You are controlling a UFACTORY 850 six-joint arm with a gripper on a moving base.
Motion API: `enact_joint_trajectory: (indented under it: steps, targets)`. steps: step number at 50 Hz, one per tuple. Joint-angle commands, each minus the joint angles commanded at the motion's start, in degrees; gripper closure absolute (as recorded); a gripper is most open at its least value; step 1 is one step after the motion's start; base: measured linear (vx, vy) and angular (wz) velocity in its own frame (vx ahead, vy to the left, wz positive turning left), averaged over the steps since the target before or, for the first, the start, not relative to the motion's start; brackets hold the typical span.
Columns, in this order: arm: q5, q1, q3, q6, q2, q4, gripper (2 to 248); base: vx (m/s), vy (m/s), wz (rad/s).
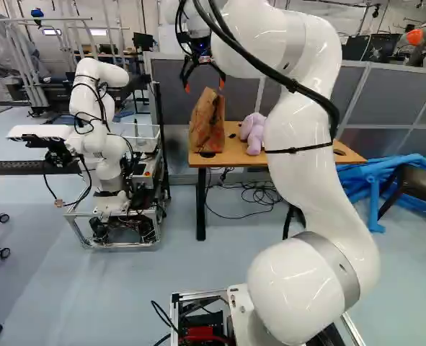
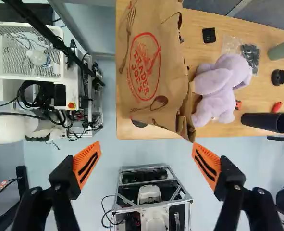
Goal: Pick up the bag on the ground and place it on the table
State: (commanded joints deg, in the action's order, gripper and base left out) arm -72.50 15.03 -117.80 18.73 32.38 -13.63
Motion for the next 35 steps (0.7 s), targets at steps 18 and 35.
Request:
enact_joint_trajectory:
  steps: [18,35]
  targets:
    - [0.00,0.00,0.00,0.00,0.00,0.00,3,-0.088,-0.002,0.003]
    - [0.90,-0.11,0.83,-0.14,-0.36,0.10,3,0.000,0.000,0.000]
